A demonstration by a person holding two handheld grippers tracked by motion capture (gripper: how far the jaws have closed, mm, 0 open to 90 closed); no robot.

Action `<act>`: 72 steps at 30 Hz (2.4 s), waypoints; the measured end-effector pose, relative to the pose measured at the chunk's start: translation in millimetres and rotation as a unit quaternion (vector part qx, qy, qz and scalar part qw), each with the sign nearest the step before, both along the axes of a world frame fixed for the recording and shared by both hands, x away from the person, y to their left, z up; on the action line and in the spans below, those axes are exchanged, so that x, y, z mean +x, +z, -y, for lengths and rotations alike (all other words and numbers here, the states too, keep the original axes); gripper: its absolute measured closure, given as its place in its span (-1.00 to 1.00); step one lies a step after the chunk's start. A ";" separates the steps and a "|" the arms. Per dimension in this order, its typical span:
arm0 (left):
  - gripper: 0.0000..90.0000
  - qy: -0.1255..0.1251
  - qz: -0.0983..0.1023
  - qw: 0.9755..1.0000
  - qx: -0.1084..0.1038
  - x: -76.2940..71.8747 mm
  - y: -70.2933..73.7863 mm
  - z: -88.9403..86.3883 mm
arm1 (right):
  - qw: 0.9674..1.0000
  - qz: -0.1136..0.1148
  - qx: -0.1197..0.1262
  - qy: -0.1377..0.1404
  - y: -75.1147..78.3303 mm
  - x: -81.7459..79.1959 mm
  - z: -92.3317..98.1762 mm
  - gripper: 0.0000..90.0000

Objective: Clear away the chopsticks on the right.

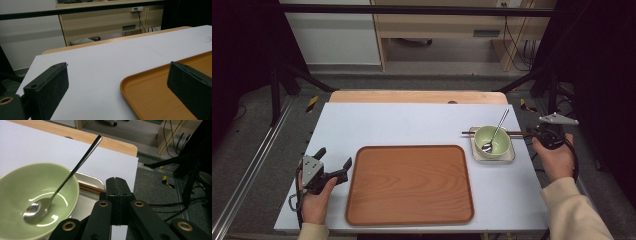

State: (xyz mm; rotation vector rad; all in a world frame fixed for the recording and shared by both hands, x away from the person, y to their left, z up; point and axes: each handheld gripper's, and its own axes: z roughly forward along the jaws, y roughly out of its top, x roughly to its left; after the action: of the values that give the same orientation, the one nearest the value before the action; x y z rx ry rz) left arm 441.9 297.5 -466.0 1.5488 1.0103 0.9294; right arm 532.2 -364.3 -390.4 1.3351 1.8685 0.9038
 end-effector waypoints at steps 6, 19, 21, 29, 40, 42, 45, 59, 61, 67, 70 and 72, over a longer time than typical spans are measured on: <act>-0.93 -0.008 0.001 1.000 0.005 5.2 -0.7 5.4 | 1.000 -0.010 0.000 -0.018 -6.4 35.4 10.2 1.00; -0.93 -0.012 0.005 1.000 0.027 -3.4 -0.6 7.4 | 0.998 -0.052 -0.001 -0.023 -33.4 51.0 5.9 1.00; -0.93 -0.013 0.004 1.000 0.027 -5.3 -0.8 6.1 | 0.998 -0.058 -0.009 -0.023 -36.7 56.3 4.8 1.00; -0.92 -0.014 0.005 0.999 0.030 -11.1 -0.5 6.2 | 0.997 -0.075 -0.015 -0.030 -62.4 78.1 4.7 1.00; -0.92 -0.017 0.000 0.999 0.038 -10.9 -2.4 9.5 | 0.996 -0.077 -0.010 -0.038 -72.4 86.3 6.3 1.00; -0.92 -0.019 0.001 0.999 0.039 -11.0 -2.4 9.9 | 0.996 -0.078 -0.016 -0.030 -72.8 87.2 5.5 1.00; -0.92 -0.019 0.001 0.999 0.042 -11.1 -2.4 10.3 | 0.996 -0.083 -0.014 -0.025 -73.6 87.5 4.3 1.00; -0.92 -0.018 0.000 0.999 0.044 -10.8 -2.6 10.9 | 0.995 -0.098 -0.024 0.004 -74.2 86.0 1.9 1.00; -0.92 -0.018 -0.001 0.999 0.044 -11.0 -2.5 10.6 | 0.995 -0.097 -0.026 0.014 -72.2 84.7 -0.4 1.00; -0.92 -0.016 0.000 0.999 0.045 -10.8 -2.6 10.1 | 0.994 -0.101 -0.030 0.031 -69.0 81.2 -3.3 1.00; -0.92 -0.016 0.000 0.999 0.045 -10.8 -2.3 10.1 | 0.993 -0.104 -0.032 0.036 -66.4 79.1 -4.5 1.00; -0.92 -0.017 -0.001 0.999 0.046 -10.7 -2.4 10.3 | 0.993 -0.105 -0.030 0.037 -65.8 78.6 -4.9 1.00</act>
State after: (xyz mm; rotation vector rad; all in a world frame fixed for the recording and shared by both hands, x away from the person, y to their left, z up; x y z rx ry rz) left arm 431.2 287.2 -468.4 1.6373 0.9513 0.9628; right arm 610.7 -359.4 -456.2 1.3753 2.1002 0.7618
